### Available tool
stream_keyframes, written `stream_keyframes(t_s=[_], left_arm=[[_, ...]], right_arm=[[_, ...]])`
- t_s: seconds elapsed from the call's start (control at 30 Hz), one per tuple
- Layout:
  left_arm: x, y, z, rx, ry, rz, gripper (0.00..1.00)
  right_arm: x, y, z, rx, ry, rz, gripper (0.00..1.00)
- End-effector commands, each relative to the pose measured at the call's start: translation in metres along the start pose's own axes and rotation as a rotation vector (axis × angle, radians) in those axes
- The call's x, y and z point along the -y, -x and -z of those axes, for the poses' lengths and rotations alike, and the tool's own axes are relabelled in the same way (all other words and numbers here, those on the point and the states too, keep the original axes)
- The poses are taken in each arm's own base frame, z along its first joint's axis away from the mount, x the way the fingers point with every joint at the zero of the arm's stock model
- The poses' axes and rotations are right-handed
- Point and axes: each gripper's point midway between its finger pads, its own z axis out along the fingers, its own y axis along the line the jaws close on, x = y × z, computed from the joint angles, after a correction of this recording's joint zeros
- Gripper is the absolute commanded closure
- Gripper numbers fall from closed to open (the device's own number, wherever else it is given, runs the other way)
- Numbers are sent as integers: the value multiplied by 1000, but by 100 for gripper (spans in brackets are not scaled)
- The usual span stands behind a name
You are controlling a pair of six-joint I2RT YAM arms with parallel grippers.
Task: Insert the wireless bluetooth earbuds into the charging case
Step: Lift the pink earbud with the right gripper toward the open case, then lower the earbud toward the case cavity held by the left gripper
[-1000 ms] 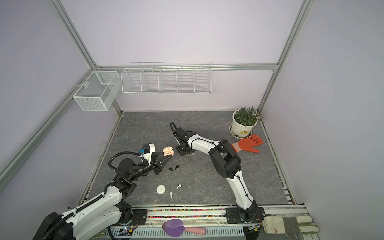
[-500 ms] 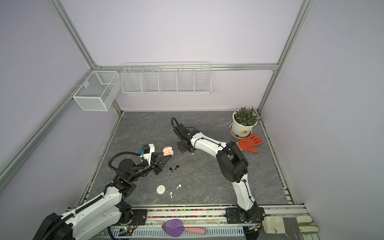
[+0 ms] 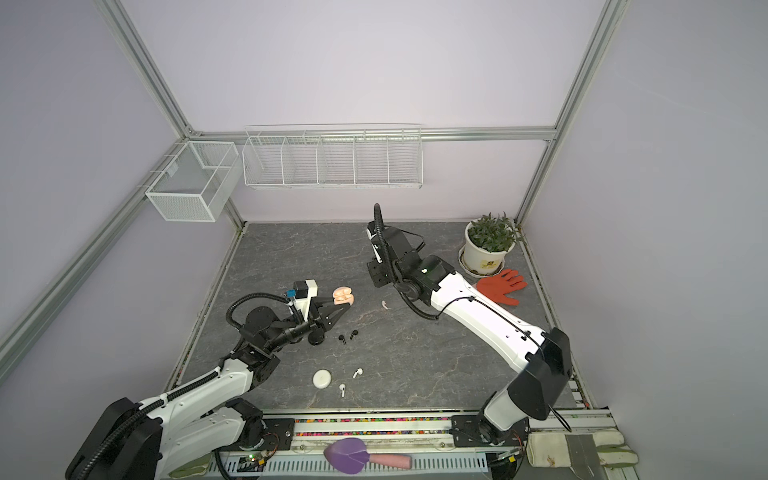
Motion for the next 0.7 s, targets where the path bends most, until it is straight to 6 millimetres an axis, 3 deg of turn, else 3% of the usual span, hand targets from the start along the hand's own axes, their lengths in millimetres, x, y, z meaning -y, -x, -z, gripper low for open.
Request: stream_keyframes(t_s=[0.0, 0.2, 0.43, 0.67], left_arm=[[6, 22, -6, 62, -40, -85, 100], [5, 25, -15, 66, -72, -105, 100], [12, 29, -17, 147, -131, -191, 100], [15, 31, -22, 206, -192, -158, 100]], right_arm=[[-13, 14, 25, 88, 11, 38, 88], [-44, 24, 52, 189, 123, 21, 89], [-73, 20, 61, 232, 210, 13, 89], [-83, 19, 69, 306, 241, 20, 90]])
